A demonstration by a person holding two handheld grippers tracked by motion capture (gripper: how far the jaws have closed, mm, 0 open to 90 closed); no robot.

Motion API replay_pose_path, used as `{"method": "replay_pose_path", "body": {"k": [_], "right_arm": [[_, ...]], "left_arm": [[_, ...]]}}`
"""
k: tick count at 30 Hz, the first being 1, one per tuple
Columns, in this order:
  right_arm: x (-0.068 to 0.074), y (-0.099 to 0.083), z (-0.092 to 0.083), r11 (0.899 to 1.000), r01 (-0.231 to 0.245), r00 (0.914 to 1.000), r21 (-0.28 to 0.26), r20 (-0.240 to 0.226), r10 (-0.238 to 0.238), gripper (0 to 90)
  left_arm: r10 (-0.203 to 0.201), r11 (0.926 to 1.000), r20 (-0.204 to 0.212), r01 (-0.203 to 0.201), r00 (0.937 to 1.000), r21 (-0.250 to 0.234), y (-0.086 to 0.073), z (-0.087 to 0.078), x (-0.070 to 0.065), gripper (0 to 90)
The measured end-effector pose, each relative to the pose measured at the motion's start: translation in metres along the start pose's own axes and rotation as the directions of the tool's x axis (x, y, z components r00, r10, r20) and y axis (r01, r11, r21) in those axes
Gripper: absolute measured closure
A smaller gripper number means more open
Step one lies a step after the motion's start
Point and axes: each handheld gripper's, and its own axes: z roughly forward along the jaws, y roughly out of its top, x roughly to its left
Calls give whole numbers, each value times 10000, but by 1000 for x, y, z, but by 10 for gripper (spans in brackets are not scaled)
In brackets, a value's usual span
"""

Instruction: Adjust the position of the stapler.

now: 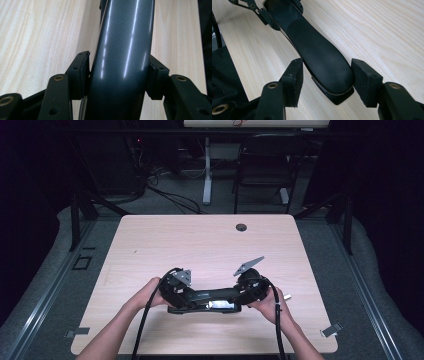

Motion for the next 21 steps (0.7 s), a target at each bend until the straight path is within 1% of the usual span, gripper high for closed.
{"method": "replay_pose_path", "body": {"k": [2, 4, 5, 6, 8, 9, 10, 11, 12, 13, 14, 17, 18, 19, 20, 21], "right_arm": [[0, 0, 0, 10000, 47, 10000, 26, -6, -47, 446], [0, 0, 0, 10000, 56, 10000, -15, 24, -56, 443], [1, 0, 0, 10000, 59, 10000, -64, 8, -59, 419], [1, 0, 0, 10000, 59, 10000, -64, 8, -59, 419], [1, 0, 0, 9999, 71, 10000, -112, -36, -71, 380], [1, 0, -1, 9999, 67, 10000, -124, 3, -67, 362], [1, 0, -1, 9999, 100, 10000, -93, 6, -100, 345], [0, -1, -2, 9999, 111, 9999, -91, 6, -111, 329], [0, -1, -2, 9999, 54, 10000, -105, -6, -54, 303], [-1, -2, -4, 9999, 10, 10000, -137, -14, -10, 250], [-1, -2, -4, 9999, 10, 10000, -137, -14, -10, 250], [-3, -4, -8, 9994, -49, 9998, -334, 209, 56, 179], [-3, -5, -10, 9992, -102, 9993, -391, 360, 116, 164], [-3, -6, -13, 9985, -184, 9982, -517, 564, 213, 138], [-3, -6, -14, 9982, -181, 9976, -577, 658, 219, 119], [-3, -6, -14, 9982, -181, 9976, -577, 658, 219, 119]], "left_arm": [[-127, 9999, -143, 128, 9998, 55, 0, 0, 0, 436], [-386, 9992, -342, 389, 9987, 82, 0, 0, 0, 366], [-503, 9987, -506, 505, 9975, 36, -1, 0, 0, 289], [-561, 9984, -606, 561, 9966, -17, -1, -2, 0, 289], [-684, 9972, -570, 666, 9960, -325, -3, -5, 1, 216], [-732, 9965, -624, 706, 9954, -440, -4, -7, 1, 198], [-785, 9961, -734, 753, 9942, -455, -5, -10, 0, 187], [-840, 9956, -774, 803, 9935, -489, -5, -12, 0, 168], [-928, 9941, -776, 880, 9927, -635, -7, -13, 0, 152], [-1046, 9925, -788, 990, 9914, -721, -8, -15, 0, 142], [-1100, 9915, -820, 1036, 9905, -785, -9, -17, -1, 142], [-1396, 9846, -885, 1288, 9863, -1179, -12, -24, -3, 96], [-1465, 9837, -1105, 1330, 9830, -1212, -12, -27, -4, 76], [-1560, 9783, -1035, 1393, 9823, -1534, -13, -29, -5, 52], [-1596, 9755, -1152, 1388, 9804, -1705, -14, -32, -7, 43], [-1732, 9710, -1312, 1470, 9761, -1883, -14, -35, -9, 43]]}}
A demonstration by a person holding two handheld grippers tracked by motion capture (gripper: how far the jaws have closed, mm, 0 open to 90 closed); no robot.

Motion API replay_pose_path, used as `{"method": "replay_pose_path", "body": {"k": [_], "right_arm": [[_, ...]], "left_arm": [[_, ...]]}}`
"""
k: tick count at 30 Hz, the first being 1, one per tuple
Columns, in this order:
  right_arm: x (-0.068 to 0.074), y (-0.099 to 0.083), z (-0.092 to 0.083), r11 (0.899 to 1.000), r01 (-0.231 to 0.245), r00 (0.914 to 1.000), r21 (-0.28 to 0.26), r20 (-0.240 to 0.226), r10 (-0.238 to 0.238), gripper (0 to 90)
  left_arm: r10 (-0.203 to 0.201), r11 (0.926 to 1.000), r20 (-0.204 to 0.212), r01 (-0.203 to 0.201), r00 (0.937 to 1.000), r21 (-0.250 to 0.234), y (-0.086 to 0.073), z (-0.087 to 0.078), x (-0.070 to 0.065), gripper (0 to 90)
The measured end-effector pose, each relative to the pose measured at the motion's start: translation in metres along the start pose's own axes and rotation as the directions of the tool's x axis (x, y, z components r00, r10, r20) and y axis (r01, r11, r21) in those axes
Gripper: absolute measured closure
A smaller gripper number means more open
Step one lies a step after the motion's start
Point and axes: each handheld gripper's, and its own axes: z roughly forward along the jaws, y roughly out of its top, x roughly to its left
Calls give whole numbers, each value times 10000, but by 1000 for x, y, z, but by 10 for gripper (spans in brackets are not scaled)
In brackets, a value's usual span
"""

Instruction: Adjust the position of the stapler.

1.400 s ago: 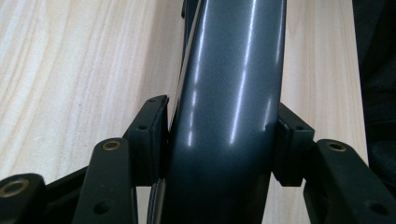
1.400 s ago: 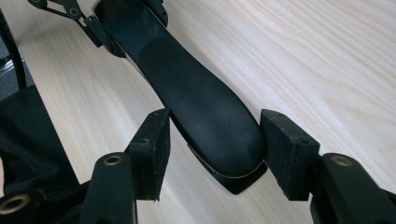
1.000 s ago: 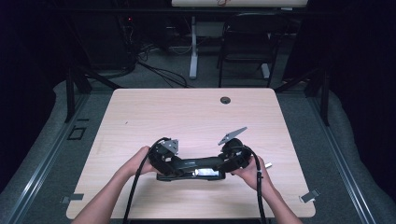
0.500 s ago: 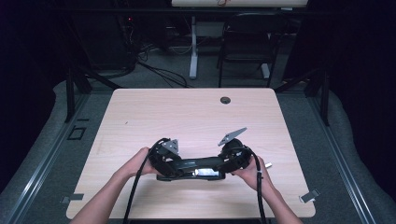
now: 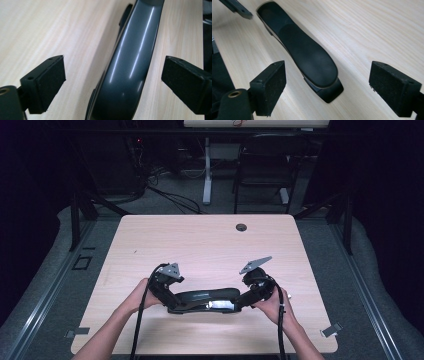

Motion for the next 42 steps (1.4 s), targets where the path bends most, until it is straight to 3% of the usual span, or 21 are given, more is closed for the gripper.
{"method": "replay_pose_path", "body": {"k": [1, 3, 6, 10, 13, 15, 18, 20, 23, 25, 29, 37, 42], "right_arm": [[0, -1, -2, 10000, 6, 9997, -37, 236, -5, 65], [0, -1, -4, 10000, 42, 9997, 23, 228, -43, 62], [1, -4, -6, 9998, 103, 9975, 187, 696, -116, 57], [-2, -10, -11, 9998, -198, 9969, 61, 763, 193, 36], [-3, -16, -17, 9983, -578, 9944, -107, 878, 585, 25], [-5, -21, -22, 9967, -793, 9921, -195, 956, 808, 12], [-7, -29, -25, 9933, -1100, 9869, -342, 1150, 1133, 0], [-7, -34, -28, 9917, -1248, 9846, -326, 1195, 1278, 0], [-6, -40, -30, 9894, -1421, 9819, -314, 1217, 1449, 0], [-6, -44, -30, 9882, -1518, 9795, -221, 1305, 1534, 0], [-7, -49, -31, 9827, -1849, 9701, -68, 1586, 1836, 1], [-7, -55, -30, 9793, -2023, 9669, 101, 1609, 1980, 7], [-4, -60, -29, 9805, -1942, 9688, 283, 1621, 1872, 17]], "left_arm": [[-91, 9999, -148, 89, 9998, -130, 0, -3, -1, 0], [-302, 9988, -333, 289, 9990, -385, -1, -8, -2, 0], [-601, 9962, -657, 557, 9960, -667, -2, -14, -4, 0], [-1052, 9909, -1217, 937, 9870, -967, -1, -17, -9, 0], [-1465, 9840, -1549, 1279, 9770, -1241, 2, -18, -15, 0], [-1704, 9779, -1917, 1420, 9665, -1535, 4, -21, -19, 0], [-2035, 9656, -2096, 1606, 9564, -2044, 5, -27, -25, 0], [-2229, 9594, -2008, 1782, 9539, -2187, 4, -31, -29, 0], [-2424, 9545, -2076, 1947, 9477, -2257, 2, -33, -36, 0], [-2598, 9509, -2369, 2053, 9362, -2316, 2, -34, -42, 0], [-2781, 9448, -2711, 2114, 9215, -2504, 4, -35, -48, 0], [-2778, 9460, -2620, 2157, 9242, -2422, 6, -32, -51, 0], [-2702, 9472, -2794, 2023, 9214, -2489, 10, -29, -58, 0]]}}
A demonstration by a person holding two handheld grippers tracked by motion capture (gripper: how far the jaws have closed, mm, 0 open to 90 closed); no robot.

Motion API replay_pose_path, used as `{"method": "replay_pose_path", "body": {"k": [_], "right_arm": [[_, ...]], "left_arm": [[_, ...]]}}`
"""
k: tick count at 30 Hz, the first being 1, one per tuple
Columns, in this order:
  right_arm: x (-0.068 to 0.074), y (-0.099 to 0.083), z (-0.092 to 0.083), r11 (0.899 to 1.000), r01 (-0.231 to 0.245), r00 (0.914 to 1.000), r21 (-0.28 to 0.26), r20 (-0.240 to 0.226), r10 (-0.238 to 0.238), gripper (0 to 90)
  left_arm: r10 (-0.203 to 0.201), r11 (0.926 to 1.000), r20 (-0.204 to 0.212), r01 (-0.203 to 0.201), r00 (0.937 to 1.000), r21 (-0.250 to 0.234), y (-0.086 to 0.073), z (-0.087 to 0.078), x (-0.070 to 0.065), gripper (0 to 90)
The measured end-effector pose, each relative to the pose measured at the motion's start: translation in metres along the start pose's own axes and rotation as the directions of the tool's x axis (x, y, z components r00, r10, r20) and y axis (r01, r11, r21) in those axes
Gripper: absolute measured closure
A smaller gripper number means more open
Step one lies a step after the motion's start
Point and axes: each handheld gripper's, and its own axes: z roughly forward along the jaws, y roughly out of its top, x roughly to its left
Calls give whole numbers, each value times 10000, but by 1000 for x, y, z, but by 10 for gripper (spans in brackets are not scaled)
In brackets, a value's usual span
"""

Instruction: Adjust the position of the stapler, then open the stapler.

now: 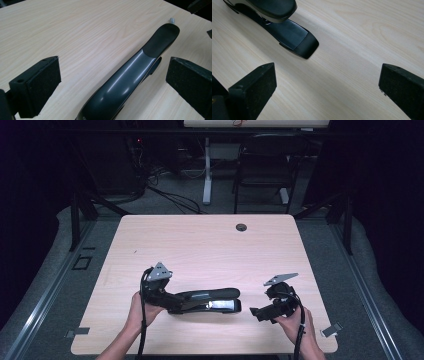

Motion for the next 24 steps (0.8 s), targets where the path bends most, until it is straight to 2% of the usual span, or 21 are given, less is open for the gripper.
{"method": "replay_pose_path", "body": {"k": [4, 8, 14, 15, 17, 21, 24], "right_arm": [[-1, 2, -1, 9999, 77, 10000, -127, 23, -76, 66], [-3, 2, 1, 9998, 169, 9998, -54, 94, -168, 135], [-2, 3, 6, 9995, 311, 9995, 31, 48, -311, 164], [-4, 3, 6, 9984, 508, 9987, 230, 46, -510, 172], [-2, 3, 9, 9990, 418, 9991, 163, -14, -418, 181], [-1, 4, 14, 9963, 740, 9973, 440, -35, -739, 214], [-1, 4, 16, 9962, 749, 9972, 434, -46, -747, 255]], "left_arm": [[339, 9993, -45, -339, 9994, -165, 3, 0, -14, 0], [786, 9964, 204, -779, 9967, -338, 4, 2, -25, 4], [990, 9943, 522, -967, 9937, -443, 4, 7, -34, 64], [1070, 9935, 615, -1043, 9924, -449, 4, 8, -36, 92], [1238, 9914, 695, -1204, 9899, -517, 4, 10, -41, 152], [1699, 9845, 816, -1655, 9821, -582, 4, 16, -54, 175], [1898, 9812, 920, -1855, 9775, -533, 4, 22, -63, 206]]}}
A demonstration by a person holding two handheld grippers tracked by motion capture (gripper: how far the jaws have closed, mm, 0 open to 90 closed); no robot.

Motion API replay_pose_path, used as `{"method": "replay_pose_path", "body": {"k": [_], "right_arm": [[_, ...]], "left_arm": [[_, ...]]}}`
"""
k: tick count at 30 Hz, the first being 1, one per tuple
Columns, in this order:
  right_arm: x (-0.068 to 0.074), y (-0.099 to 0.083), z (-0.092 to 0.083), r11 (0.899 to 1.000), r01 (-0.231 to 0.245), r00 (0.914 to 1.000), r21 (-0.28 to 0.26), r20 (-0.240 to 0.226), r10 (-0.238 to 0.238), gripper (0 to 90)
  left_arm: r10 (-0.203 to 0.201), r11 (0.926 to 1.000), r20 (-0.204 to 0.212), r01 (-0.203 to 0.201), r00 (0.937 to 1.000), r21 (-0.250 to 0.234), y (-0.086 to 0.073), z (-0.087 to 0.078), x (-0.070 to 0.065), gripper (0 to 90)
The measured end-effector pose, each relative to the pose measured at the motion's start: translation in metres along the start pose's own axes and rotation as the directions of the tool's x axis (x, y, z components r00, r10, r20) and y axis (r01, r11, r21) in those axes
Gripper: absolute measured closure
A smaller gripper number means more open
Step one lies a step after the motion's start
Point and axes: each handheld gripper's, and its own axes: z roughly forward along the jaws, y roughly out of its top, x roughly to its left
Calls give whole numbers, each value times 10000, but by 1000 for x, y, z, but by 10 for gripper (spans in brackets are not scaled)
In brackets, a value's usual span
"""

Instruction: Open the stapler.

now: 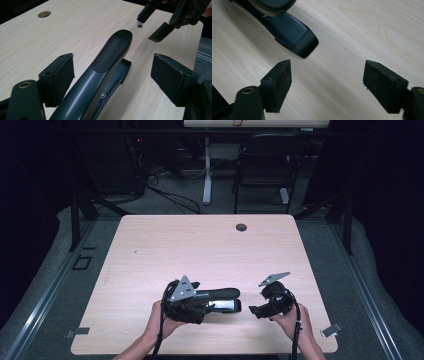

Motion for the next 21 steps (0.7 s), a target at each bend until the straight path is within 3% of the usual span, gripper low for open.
{"method": "replay_pose_path", "body": {"k": [3, 8, 10, 13, 17, 21], "right_arm": [[2, 1, 1, 10000, 20, 10000, -41, -24, -20, 332], [12, 3, -9, 9933, 363, 9986, -1095, 430, -317, 585], [14, 4, -11, 9905, 497, 9978, -1279, 491, -437, 664], [16, 3, -7, 9920, 534, 9977, -1145, 485, -481, 766], [16, 2, 0, 9948, 552, 9977, -852, 435, -516, 859], [19, 2, 2, 9936, 598, 9974, -962, 462, -556, 900]], "left_arm": [[96, 9999, -12, -96, 10000, 109, 0, 4, -5, 249], [88, 9999, 26, -88, 10000, 80, -1, 7, -9, 327], [89, 9998, 75, -90, 9999, 181, -2, 9, -9, 354], [8, 9996, 221, -14, 9998, 277, -3, 14, -11, 389], [216, 9990, 358, -229, 9991, 381, -5, 20, -19, 438], [362, 9983, 491, -383, 9981, 433, -7, 25, -25, 515]]}}
